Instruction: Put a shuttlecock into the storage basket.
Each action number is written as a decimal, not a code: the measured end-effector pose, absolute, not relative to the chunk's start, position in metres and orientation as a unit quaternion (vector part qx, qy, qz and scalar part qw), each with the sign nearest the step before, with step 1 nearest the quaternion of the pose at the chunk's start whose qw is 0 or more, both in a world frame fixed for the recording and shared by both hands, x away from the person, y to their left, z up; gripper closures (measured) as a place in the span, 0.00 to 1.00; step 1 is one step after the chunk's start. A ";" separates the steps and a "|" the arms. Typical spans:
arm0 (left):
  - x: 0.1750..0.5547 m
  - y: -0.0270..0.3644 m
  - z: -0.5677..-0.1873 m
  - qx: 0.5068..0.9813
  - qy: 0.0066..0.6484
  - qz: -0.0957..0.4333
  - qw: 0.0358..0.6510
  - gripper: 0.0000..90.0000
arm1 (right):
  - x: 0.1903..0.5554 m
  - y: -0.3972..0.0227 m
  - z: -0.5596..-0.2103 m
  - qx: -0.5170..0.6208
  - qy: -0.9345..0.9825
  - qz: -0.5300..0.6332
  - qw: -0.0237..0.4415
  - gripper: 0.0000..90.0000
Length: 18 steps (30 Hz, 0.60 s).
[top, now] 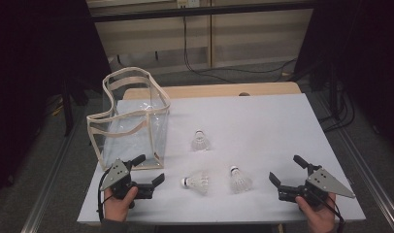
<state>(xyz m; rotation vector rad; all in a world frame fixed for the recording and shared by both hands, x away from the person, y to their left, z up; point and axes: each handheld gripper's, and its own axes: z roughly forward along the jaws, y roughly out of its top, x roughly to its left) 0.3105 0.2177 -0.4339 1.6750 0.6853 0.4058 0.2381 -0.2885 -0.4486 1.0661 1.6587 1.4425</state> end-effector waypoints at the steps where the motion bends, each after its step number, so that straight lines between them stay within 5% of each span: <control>1: 0.310 0.217 -0.434 0.721 0.297 0.173 0.601 0.02 | 0.238 -0.289 -0.449 0.409 0.637 0.555 0.344 0.01; 18: 0.311 0.210 -0.432 0.735 0.280 0.160 0.596 0.02 | 0.238 -0.290 -0.447 0.409 0.636 0.554 0.348 0.00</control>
